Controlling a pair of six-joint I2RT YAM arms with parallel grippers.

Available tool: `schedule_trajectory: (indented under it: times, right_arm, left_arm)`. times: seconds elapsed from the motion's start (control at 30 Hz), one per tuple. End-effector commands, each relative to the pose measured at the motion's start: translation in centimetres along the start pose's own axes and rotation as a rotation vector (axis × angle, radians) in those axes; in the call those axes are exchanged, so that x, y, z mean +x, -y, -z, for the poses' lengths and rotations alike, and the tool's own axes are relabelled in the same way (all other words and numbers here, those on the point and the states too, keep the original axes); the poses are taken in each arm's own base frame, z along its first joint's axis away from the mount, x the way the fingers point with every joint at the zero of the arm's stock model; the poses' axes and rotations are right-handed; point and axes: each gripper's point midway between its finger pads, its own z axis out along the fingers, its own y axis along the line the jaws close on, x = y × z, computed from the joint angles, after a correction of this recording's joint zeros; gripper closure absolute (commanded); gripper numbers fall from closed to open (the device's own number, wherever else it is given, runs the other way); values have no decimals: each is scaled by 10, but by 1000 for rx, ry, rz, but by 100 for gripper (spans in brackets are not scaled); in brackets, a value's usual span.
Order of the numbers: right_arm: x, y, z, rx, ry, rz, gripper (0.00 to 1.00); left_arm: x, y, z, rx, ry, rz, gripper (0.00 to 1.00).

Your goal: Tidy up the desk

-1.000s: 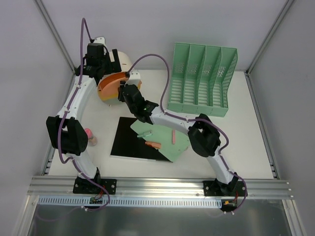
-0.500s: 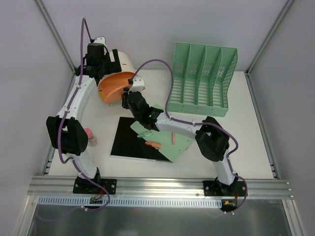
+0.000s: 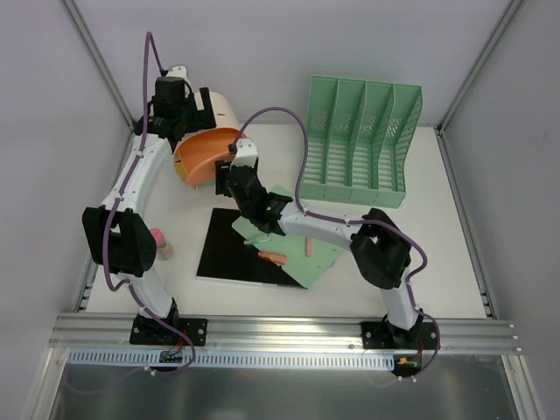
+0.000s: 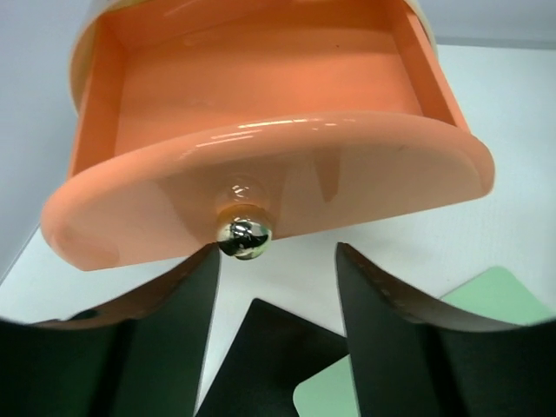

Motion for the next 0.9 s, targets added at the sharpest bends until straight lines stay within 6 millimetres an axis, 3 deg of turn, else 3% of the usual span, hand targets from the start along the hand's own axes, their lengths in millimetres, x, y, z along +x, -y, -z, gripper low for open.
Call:
schedule_trajectory:
  times: [0.0, 0.03, 0.3, 0.43, 0.47, 0.53, 0.63, 0.67, 0.7, 0.73, 0.77, 0.8, 0.83, 0.87]
  right_arm:
    - [-55, 5, 20, 38, 93, -28, 36]
    - [-57, 4, 21, 33, 94, -29, 31]
    - [-77, 7, 38, 20, 101, -39, 27]
    - [-85, 16, 54, 28, 80, -25, 26]
    - [-95, 18, 62, 30, 88, -30, 25]
    - [-87, 32, 73, 61, 43, 9, 24]
    - [-95, 60, 97, 114, 23, 32, 20]
    - [-73, 81, 105, 164, -37, 73, 19]
    - [-88, 97, 119, 187, -21, 44, 18]
    - [-84, 110, 126, 207, -37, 39, 18]
    - [-60, 134, 136, 252, -104, 71, 18]
    - [-71, 154, 150, 284, -87, 11, 18]
    - [-67, 169, 159, 311, -100, 2, 17]
    - [-44, 191, 171, 358, -154, 32, 17]
  left_arm:
    - [14, -3, 10, -17, -46, -38, 4]
    - [12, -3, 11, -19, -42, -39, 4]
    - [10, -4, 13, -24, -33, -40, 4]
    - [7, -3, 13, -21, -26, -37, 3]
    - [7, -3, 13, -21, -28, -37, 3]
    - [6, -3, 15, -22, -24, -37, 3]
    - [4, -4, 17, -24, -19, -38, 3]
    - [5, -4, 17, -26, -20, -38, 3]
    - [3, -5, 18, -26, -16, -39, 2]
    - [2, -4, 18, -26, -13, -39, 2]
    - [3, -5, 19, -27, -14, -36, 2]
    - [3, -5, 19, -27, -14, -35, 2]
    - [3, -5, 19, -28, -15, -32, 2]
    - [4, -5, 18, -28, -15, -29, 2]
